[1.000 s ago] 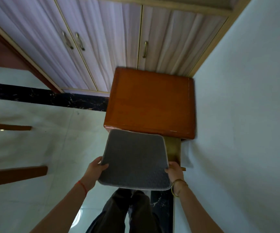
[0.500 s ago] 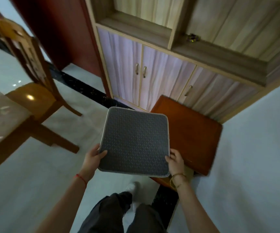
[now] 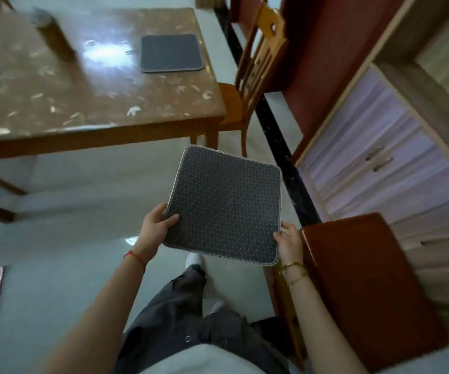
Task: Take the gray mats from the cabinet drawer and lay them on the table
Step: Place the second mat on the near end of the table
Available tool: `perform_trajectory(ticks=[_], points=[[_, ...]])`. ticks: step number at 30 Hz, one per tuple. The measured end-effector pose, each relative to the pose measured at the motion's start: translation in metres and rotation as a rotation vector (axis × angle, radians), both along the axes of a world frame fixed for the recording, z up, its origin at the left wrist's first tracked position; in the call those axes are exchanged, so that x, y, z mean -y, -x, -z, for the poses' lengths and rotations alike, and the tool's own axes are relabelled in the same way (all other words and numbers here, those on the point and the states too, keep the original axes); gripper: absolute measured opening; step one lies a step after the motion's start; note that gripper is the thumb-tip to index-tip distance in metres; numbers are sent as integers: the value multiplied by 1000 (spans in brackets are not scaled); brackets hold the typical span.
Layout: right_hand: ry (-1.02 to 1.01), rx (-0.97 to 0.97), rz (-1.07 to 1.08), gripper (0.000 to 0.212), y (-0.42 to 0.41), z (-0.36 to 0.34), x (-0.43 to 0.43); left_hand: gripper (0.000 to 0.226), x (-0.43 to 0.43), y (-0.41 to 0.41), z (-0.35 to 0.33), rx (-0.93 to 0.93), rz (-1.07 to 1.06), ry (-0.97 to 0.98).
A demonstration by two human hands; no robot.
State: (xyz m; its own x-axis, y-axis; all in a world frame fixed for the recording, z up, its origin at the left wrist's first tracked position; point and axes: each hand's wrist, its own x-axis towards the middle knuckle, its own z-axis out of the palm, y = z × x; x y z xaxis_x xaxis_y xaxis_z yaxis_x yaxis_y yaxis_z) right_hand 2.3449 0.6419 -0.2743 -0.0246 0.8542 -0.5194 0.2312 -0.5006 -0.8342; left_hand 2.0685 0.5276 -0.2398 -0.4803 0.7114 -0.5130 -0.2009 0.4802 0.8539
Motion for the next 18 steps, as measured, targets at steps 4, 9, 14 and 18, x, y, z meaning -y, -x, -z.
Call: perform_trajectory(ticks=[4,9,14,18], points=[[-6,0,-185,32,69,-5,13,29,65,39,1,-8,-197,8],[-46,16,-402,34,156,-7,35,34,138,78,2,46,-469,-34],[-52,39,-610,31,260,-4,72,39,214,126,4,61,-721,-38],[-64,61,-780,29,355,2,120,31,280,175,1,39,-885,-53]])
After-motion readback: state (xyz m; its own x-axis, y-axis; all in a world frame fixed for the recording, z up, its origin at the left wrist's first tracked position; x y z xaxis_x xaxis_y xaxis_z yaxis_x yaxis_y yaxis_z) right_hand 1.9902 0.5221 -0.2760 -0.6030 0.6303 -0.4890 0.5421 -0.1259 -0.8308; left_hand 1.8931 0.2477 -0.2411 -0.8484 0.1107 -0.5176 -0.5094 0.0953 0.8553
